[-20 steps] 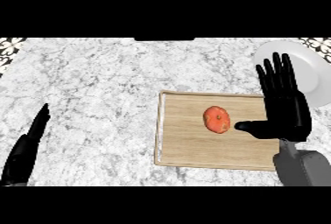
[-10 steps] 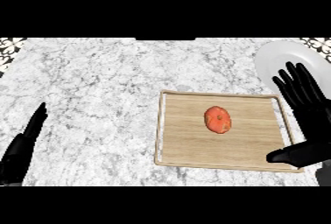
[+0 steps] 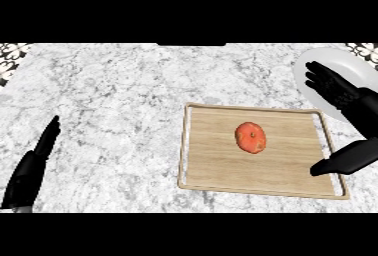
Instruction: Pick the squash from the tray and place it in the plate
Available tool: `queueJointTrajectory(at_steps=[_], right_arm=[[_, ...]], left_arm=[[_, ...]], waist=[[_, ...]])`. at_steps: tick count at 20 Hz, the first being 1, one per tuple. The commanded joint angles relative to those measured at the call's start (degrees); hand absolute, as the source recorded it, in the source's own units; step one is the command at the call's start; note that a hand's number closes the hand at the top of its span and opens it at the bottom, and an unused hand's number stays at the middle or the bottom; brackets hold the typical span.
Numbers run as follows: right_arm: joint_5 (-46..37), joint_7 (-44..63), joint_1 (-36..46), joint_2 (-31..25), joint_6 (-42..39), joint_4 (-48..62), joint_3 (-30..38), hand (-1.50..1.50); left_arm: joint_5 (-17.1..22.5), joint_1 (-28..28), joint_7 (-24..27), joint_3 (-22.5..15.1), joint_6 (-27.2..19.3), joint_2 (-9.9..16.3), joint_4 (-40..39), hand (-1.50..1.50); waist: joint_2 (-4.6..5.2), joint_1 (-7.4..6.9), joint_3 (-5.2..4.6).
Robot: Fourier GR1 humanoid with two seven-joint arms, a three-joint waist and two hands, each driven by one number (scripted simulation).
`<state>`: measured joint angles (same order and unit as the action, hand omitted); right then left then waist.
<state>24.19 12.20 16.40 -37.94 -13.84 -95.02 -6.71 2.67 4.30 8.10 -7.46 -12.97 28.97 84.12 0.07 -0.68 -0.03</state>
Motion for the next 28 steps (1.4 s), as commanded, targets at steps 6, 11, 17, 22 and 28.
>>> queueJointTrajectory(at_steps=[6, 11, 17, 22, 28], right_arm=[[-4.03, 9.41, 8.81, -0.48, -9.76, 5.97, -5.0, -1.5], [-14.92, 4.82, 12.55, 3.09, -13.13, 14.93, -11.2, -1.5], [-23.16, -4.25, 15.06, 5.94, -19.43, 25.77, -11.36, -1.5], [-27.3, -6.0, 15.36, 8.68, -21.67, 28.43, -9.29, -1.5], [-28.43, -4.77, 16.43, 10.81, -26.27, 29.47, -8.44, -1.5]], left_arm=[[0.48, -0.3, 0.09, 3.18, 3.43, 0.44, -0.71, 0.0], [-1.82, 1.05, 1.56, 1.73, 2.42, -1.59, -0.16, 0.0], [-3.04, 2.23, -0.85, 3.63, 3.15, -1.54, 2.8, 0.0], [-6.18, -2.92, -3.55, 3.37, 1.86, -6.14, -0.04, 0.0], [-3.34, 5.31, -2.38, 7.87, 7.33, -1.89, 7.07, 0.0]], waist=[[-0.04, 0.17, 0.0], [0.1, -0.5, 0.03], [0.04, -0.18, 0.06], [0.0, 0.39, 0.04], [-0.14, -0.03, 0.05]])
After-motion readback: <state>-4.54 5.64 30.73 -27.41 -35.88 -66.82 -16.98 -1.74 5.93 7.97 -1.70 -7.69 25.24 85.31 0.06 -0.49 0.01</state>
